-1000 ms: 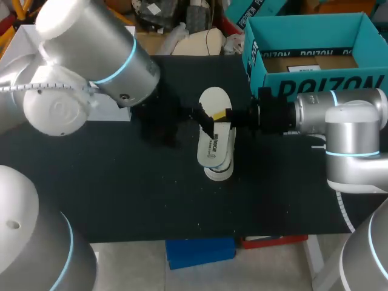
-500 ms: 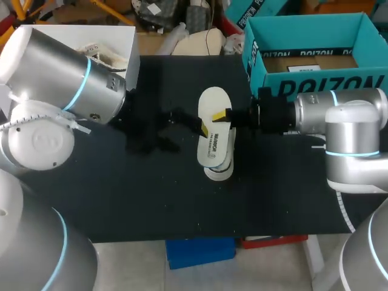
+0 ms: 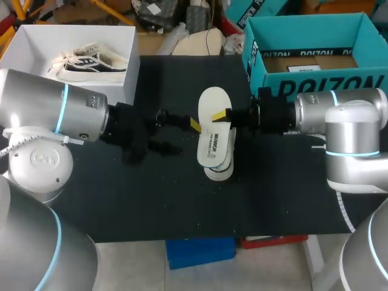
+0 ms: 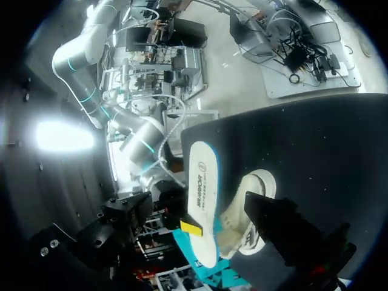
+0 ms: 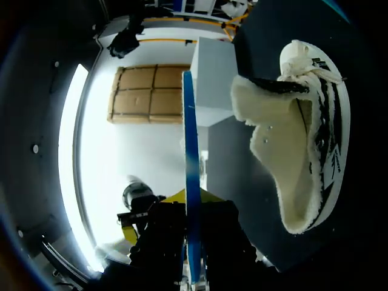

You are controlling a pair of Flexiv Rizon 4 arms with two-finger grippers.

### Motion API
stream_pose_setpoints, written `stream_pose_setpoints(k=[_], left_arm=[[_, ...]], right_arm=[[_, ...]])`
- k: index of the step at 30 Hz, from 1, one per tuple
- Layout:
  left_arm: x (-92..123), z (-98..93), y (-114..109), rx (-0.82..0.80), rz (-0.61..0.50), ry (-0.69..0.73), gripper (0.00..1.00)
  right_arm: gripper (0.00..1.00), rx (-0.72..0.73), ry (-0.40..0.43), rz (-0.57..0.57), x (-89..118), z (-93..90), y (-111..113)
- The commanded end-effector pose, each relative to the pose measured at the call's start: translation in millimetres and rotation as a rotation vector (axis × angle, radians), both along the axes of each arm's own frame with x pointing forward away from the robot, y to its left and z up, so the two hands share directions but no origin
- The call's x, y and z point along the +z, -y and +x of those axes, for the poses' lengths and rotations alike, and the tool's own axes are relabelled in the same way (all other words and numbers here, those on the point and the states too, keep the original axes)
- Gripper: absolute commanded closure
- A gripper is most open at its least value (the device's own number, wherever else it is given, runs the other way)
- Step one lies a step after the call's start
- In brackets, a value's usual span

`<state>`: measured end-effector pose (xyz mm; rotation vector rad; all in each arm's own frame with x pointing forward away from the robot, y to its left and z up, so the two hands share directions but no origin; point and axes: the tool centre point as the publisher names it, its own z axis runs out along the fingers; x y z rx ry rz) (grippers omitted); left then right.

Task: Take the shoe out of the shoebox, open the shoe tongue, remove and reinsert the insole, then place the shoe into the shoebox

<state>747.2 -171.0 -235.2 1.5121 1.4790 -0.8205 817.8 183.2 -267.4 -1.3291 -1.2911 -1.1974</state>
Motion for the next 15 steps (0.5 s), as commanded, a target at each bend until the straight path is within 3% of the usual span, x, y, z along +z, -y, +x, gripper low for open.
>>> stream_pose_setpoints(k=[1, 6, 15], left_arm=[[-11.8, 8.0, -2.2, -0.051, -0.456, -0.011, 0.00], [-16.3, 19.6, 1.1, -0.061, -0.543, 0.003, 0.00], [-17.1, 30.5, 22.6, -0.050, -0.574, 0.057, 0.00]], right_arm=[[1.00, -0.003, 0.000, -0.001, -0.2, -0.5, -1.0], [1.00, -0.003, 0.000, -0.001, -0.2, -0.5, -1.0], [1.00, -0.003, 0.000, -0.001, -0.2, -0.5, -1.0]])
